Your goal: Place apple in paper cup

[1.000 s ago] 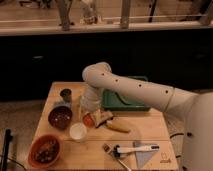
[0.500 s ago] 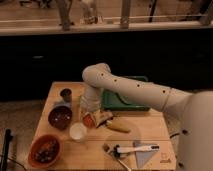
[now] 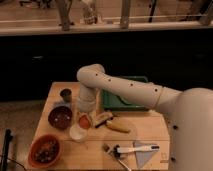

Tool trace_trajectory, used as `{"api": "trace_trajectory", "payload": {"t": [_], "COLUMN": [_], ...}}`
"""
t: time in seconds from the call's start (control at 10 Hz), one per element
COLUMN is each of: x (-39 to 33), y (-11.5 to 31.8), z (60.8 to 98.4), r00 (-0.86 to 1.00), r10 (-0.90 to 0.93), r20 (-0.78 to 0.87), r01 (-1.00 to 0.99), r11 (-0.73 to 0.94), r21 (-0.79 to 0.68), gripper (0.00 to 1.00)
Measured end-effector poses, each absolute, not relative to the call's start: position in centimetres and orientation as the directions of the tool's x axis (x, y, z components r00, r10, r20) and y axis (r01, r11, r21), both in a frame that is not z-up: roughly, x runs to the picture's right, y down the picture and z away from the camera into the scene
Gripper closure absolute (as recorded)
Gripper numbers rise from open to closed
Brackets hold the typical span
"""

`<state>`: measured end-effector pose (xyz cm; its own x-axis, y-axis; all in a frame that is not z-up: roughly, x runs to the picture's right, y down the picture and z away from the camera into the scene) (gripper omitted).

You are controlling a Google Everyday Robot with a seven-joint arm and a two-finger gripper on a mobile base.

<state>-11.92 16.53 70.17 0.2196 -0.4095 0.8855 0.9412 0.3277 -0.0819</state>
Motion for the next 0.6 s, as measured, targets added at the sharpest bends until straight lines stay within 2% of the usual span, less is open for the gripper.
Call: {"api": "trace_trajectory", "payload": {"t": [0.6], "x": [-14.4], "y": [17.9], "z": [69.7], "r00": [0.124], "r10": [-0.391], "r20": [0.912], "r01": [0.960], "r11": [0.280], "r21": [-0.011], "gripper": [0.99]}}
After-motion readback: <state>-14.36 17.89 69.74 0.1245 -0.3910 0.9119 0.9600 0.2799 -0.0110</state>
